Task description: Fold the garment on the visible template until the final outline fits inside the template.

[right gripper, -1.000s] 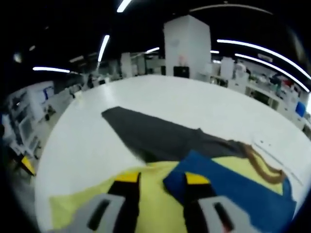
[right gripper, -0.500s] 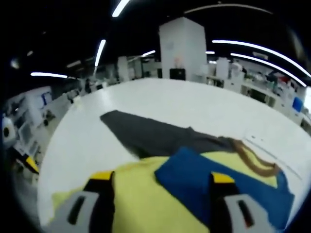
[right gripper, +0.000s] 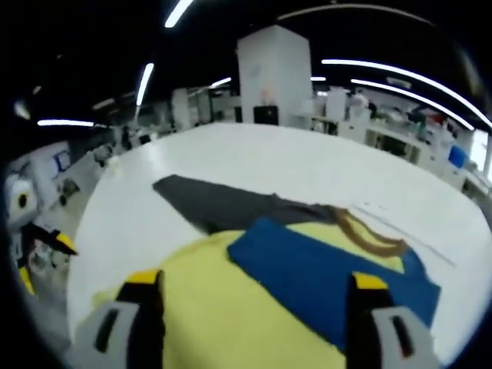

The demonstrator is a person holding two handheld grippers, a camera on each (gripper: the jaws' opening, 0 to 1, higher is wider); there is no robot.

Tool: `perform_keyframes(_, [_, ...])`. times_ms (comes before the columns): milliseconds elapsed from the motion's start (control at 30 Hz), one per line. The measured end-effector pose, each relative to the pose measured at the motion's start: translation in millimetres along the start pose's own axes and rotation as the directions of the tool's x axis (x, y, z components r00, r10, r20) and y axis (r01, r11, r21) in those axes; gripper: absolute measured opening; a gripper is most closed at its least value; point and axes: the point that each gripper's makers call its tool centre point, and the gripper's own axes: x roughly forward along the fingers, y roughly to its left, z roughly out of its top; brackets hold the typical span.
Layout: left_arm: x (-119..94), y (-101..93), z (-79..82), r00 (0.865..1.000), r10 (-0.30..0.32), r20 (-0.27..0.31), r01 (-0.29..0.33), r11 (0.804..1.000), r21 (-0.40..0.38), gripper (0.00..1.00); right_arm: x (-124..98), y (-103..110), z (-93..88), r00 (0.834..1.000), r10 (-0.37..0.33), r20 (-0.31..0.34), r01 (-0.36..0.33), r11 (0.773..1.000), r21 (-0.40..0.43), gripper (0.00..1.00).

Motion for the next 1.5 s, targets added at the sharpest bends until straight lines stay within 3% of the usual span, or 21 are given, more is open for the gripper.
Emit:
perform_keyframes(67, [0, 4.6, 5.3, 1.000, -0.007, 0.005, 0.007, 1.000, -0.003, 0.69, -6, -2, -0.2, 1.000, -0.009, -0.001, 0.009, 1.000, 0.003, 0.99])
perform_keyframes(200, [-6, 21.1, 17.3, 0.999, 0.005, 0.050, 0.000, 0.995, -0.104, 0.69, -27, -3, -5.3, 0.999, -0.043, 0.005, 0.043, 0.998, 0.035, 0.99])
perform_keyframes(300, [-12, 34.5, 22.0, 0.998, 0.016, 0.062, -0.009, 0.993, -0.120, 0.70, -39, -11, -8.7, 0.998, -0.059, 0.007, 0.058, 0.997, 0.042, 0.99])
perform_keyframes(500, [-17, 74.9, 34.7, 0.996, 0.059, 0.061, -0.052, 0.992, -0.114, 0.71, -63, -31, -14.3, 0.995, -0.104, 0.010, 0.103, 0.993, 0.064, 0.99])
perform_keyframes(767, [-15, 120.1, 55.9, 0.994, 0.097, 0.050, -0.094, 0.994, -0.049, 0.71, -93, -49, -22.6, 0.989, -0.151, 0.005, 0.150, 0.985, 0.086, 0.99])
perform_keyframes(1067, [-3, 147.3, 70.9, 0.994, 0.104, 0.036, -0.104, 0.994, -0.018, 0.69, -117, -55, -32.8, 0.984, -0.177, 0.013, 0.173, 0.976, 0.135, 0.99])
perform_keyframes(1200, [-2, 186.4, 73.1, 0.979, 0.200, 0.036, -0.198, 0.978, -0.063, 0.68, -134, -41, -37.2, 0.983, -0.180, 0.027, 0.173, 0.972, 0.160, 0.99])
perform_keyframes(1333, [-5, 225.2, 73.2, 0.951, 0.309, 0.025, -0.305, 0.947, -0.095, 0.67, -150, -40, -42.5, 0.980, -0.195, 0.033, 0.187, 0.967, 0.174, 0.99])
perform_keyframes(1500, [-5, 268.3, 72.6, 0.934, 0.358, 0.003, -0.356, 0.928, -0.110, 0.64, -171, -38, -53.9, 0.978, -0.206, 0.031, 0.196, 0.961, 0.196, 0.99])
